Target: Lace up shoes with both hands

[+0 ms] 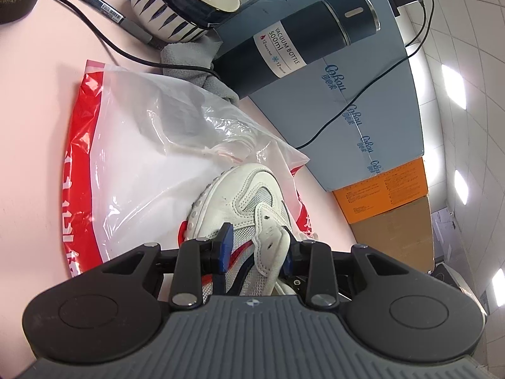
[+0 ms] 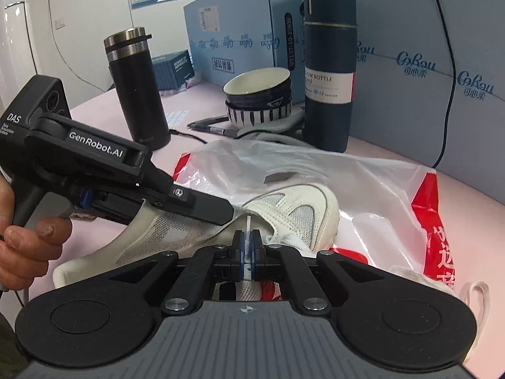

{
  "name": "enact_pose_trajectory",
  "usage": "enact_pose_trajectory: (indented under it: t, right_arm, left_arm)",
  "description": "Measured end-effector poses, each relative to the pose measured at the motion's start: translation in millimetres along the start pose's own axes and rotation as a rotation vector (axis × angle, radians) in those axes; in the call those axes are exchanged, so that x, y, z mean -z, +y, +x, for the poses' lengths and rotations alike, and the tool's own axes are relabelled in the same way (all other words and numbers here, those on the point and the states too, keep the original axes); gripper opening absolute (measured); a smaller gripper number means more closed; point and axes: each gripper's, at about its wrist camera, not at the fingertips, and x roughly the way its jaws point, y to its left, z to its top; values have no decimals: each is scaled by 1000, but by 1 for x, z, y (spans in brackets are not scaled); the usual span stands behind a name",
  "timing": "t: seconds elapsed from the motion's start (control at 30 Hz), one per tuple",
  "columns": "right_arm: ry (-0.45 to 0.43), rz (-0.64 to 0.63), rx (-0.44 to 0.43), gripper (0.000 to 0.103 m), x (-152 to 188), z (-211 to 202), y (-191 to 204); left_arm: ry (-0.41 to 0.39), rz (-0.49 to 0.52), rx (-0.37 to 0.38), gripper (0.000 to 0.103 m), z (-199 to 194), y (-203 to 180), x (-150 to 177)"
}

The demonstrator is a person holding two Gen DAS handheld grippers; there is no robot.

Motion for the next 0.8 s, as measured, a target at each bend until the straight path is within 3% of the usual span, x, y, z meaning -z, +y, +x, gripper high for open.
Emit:
enact_pose_trajectory:
  t: [0.17, 0.37, 0.5, 0.6, 0.7, 0.8]
  right_arm:
    - [-24, -65, 17, 8, -3, -6, 7]
    - [3, -110, 26, 13, -5, -9, 12]
    - [24, -166, 47, 22, -7, -10, 20]
    - [47, -206, 73, 20, -7, -8, 25]
    - [59, -227, 90, 7, -8, -8, 26]
    - [42, -218, 88, 5, -11, -11, 25]
  left_arm:
    - [-2, -15, 8, 28, -1, 1, 0]
    - [3, -11, 9, 28, 0, 4, 0]
    - [4, -9, 8, 28, 0, 4, 0]
    - [7, -5, 8, 28, 0, 4, 0]
    - [7, -7, 8, 28, -1, 5, 0]
    - [6, -11, 10, 28, -1, 5, 0]
